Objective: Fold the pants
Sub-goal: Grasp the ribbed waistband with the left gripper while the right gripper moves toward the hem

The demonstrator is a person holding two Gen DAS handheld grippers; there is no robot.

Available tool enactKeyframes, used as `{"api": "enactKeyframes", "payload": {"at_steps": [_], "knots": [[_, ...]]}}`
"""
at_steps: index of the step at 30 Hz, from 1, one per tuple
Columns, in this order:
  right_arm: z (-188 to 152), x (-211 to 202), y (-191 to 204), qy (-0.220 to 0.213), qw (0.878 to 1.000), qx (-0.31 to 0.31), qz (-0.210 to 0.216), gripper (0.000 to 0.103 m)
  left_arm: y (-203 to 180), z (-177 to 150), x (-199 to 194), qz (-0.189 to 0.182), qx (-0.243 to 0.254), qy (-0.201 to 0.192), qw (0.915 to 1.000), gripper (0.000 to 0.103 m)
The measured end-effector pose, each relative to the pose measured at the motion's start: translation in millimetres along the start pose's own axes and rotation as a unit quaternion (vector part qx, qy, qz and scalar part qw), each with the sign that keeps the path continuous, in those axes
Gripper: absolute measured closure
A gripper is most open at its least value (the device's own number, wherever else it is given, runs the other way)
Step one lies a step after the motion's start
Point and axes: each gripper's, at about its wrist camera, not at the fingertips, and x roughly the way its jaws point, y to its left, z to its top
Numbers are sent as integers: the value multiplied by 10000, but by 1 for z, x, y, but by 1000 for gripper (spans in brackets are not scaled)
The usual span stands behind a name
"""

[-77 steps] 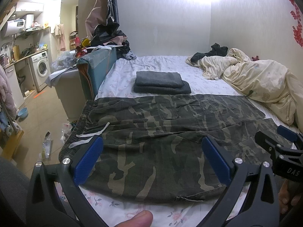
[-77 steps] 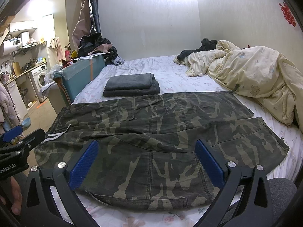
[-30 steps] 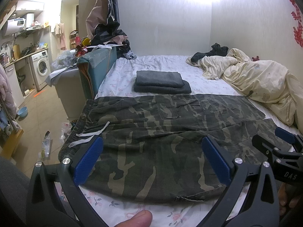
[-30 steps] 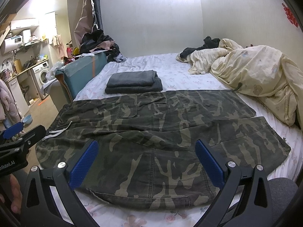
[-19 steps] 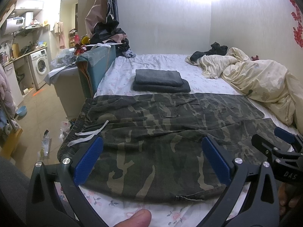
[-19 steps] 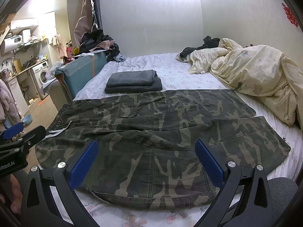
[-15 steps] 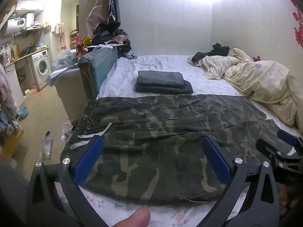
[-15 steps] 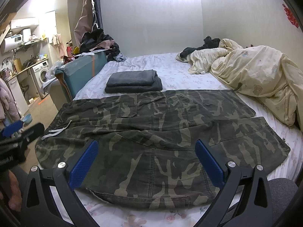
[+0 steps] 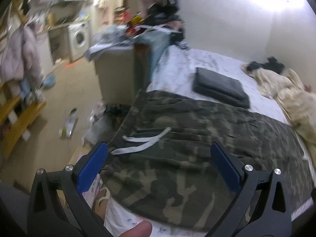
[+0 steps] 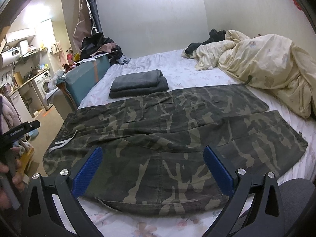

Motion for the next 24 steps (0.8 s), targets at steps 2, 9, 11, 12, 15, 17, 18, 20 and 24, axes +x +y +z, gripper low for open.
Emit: {"api": "enactKeyframes", "payload": {"at_steps": [2,9,11,12,15,17,18,20,24], "knots": [[0,0,-2,23,10000,48,36,0,14,0,13,-57,-357,275,9990,0],[3,-10,-11,-40,9995,262,164,0,74,-9,40,400,-1703,696,9821,1],[6,-14,-12,-116,9992,304,217,0,97,-13,44,549,-2154,761,9720,1],[6,-14,-12,-128,9990,332,260,0,106,-16,46,613,-2311,776,9679,1],[9,-6,-10,-36,9985,388,387,0,122,-27,60,851,-2552,986,9581,1],[10,1,-10,69,9980,439,453,0,128,-36,73,961,-2649,1164,9524,1],[11,5,-11,133,9975,489,499,0,130,-43,83,992,-2713,1284,9487,2],[13,11,-15,216,9967,588,519,0,135,-58,105,959,-2904,1471,9406,7],[10,19,-27,363,9952,819,389,0,135,-84,147,778,-3112,1882,9283,16]]}}
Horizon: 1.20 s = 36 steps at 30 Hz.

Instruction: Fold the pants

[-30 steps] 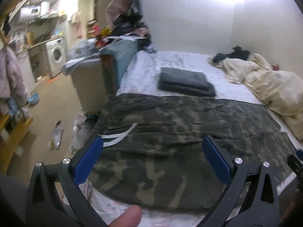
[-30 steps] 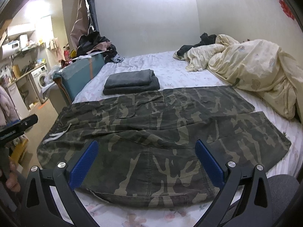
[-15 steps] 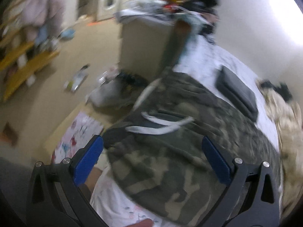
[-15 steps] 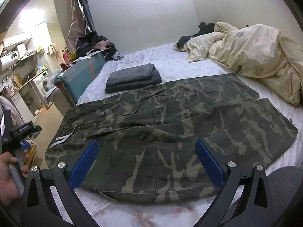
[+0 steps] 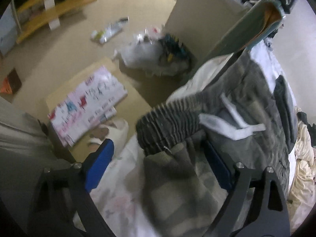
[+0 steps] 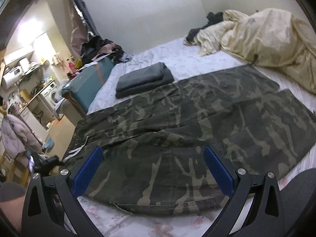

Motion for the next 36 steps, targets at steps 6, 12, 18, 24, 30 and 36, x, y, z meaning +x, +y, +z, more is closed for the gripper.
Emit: {"api": "enactKeyframes", "payload": {"at_steps": [6,12,18,24,30,36], "knots": [[-1,4,-14,83,9995,227,-198,0,-15,-1,-7,-2,127,-309,9994,77],[-1,9,-12,191,9996,206,-80,0,-52,2,-57,-211,788,-810,9934,91],[-11,27,-11,916,9943,327,425,0,-97,6,-88,152,1808,-849,9797,91],[-77,63,-9,2287,9490,1854,1132,0,-114,13,-93,375,2168,-649,9733,91],[-134,94,-34,2914,8963,3246,795,0,-104,6,-85,403,2268,-703,9706,91],[-110,87,-99,2036,9020,3805,172,3,-92,9,-77,476,2043,-519,9764,91]]}}
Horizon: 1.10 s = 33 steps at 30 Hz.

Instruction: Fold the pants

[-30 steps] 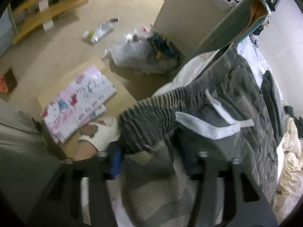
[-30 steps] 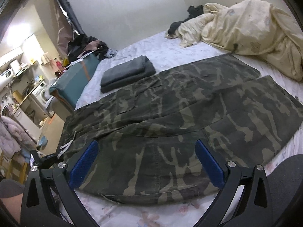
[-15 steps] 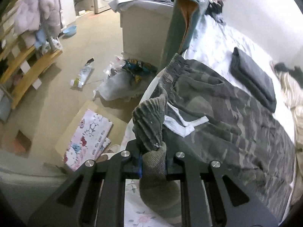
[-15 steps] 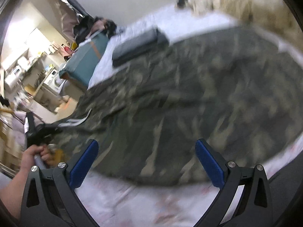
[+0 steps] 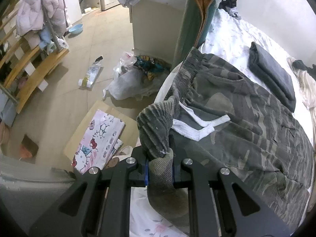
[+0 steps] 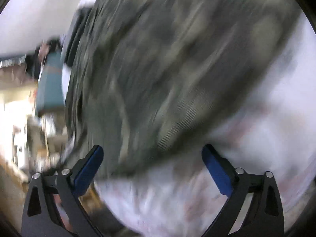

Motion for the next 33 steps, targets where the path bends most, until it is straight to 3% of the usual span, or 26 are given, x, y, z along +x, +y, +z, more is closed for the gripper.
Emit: {"api": "enactKeyframes", "payload": {"at_steps": [2,5,8,12,15,17,21,23,24,25,28,33], "knots": [[23,-16,-8,-388,9990,80,-196,4,-2,-1,-1,33,67,-40,10000,91],[68,-42,-42,-800,9918,971,-206,4,-5,-3,-1,62,189,-77,9998,91],[114,-75,-62,-1380,9823,1119,-600,6,-4,-3,0,70,174,-30,9998,91],[155,-113,-90,-1821,9674,1617,-691,6,-3,-3,-1,88,133,-9,9999,91],[180,-135,-95,-2198,9561,1548,-1167,14,-3,-3,0,127,142,-13,9998,91],[192,-148,-106,-2317,9498,1730,-1196,18,-1,-4,1,136,139,3,9998,91],[211,-170,-128,-2546,9344,1993,-1497,42,1,-5,2,150,120,30,9998,91],[214,-174,-138,-2516,9275,2221,-1648,67,1,-5,3,154,135,30,9998,91],[213,-177,-145,-2493,9242,2334,-1710,85,1,-5,2,155,140,22,9998,91],[216,-174,-145,-2537,9222,2396,-1669,92,1,-5,2,163,161,9,9997,91],[209,-183,-131,-2852,9151,2165,-1855,102,3,-6,2,144,102,44,9998,91],[208,-216,-94,-3367,9116,1747,-1584,103,7,-2,3,34,61,218,9997,92]]}}
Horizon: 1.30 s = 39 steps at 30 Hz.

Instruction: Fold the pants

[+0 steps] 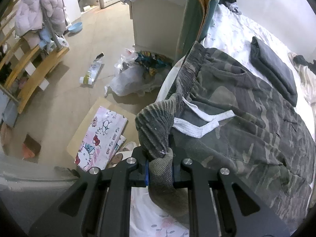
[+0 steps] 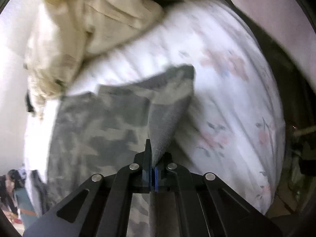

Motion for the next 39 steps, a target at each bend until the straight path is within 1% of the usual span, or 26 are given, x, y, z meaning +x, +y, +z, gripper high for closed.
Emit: {"api": "enactKeyframes", "payload": {"at_steps": [2,5,8,10,12,14,15,18,21,23,26,28,30,31,32,34,36,37,39], "knots": [[11,-12,15,-98,9997,21,213,103,3,6,0,-72,-80,111,9999,92],[24,-27,50,-201,9983,-150,526,103,10,15,-5,-197,-224,246,9993,92],[35,-45,79,-347,9952,-415,810,103,18,24,-9,-408,-319,479,9975,92],[44,-49,97,-359,9931,-440,1027,103,21,31,-8,-510,-358,696,9956,92],[52,-44,116,-245,9928,-531,1048,103,20,42,-4,-530,-359,927,9936,92],[57,-31,143,-46,9919,-797,991,103,15,51,-2,-507,-424,1078,9920,92],[57,-27,153,-4,9910,-897,989,103,11,58,-2,-574,-500,1106,9910,92],[58,-8,195,37,9862,-1361,938,103,-8,80,-4,-597,-364,981,9927,92],[58,18,227,68,9832,-1631,814,103,-23,102,-1,-627,-455,1011,9919,92],[58,45,257,83,9788,-1960,582,103,-37,122,7,-634,-481,1034,9915,91],[55,88,299,218,9711,-2359,298,103,-59,151,27,-563,-411,986,9927,91],[49,117,332,266,9633,-2670,120,103,-74,174,45,-482,-415,982,9931,91],[39,149,362,263,9521,-3046,-85,103,-88,190,63,-381,-345,1008,9936,91],[36,164,371,329,9483,-3150,-182,103,-97,200,78,-280,-279,1030,9939,91],[30,184,381,450,9432,-3277,-305,103,-102,207,89,-247,-288,1036,9939,91],[20,212,394,509,9334,-3523,-460,103,-115,217,117,-215,-198,1145,9930,91],[10,233,402,549,9283,-3649,-466,103,-121,220,137,-119,-123,1230,9923,90],[5,242,405,552,9256,-3713,-488,103,-122,220,145,-185,-160,1240,9920,89],[-3,256,408,600,9215,-3808,-468,101,-122,218,152,-284,-119,1154,9928,82]]}}
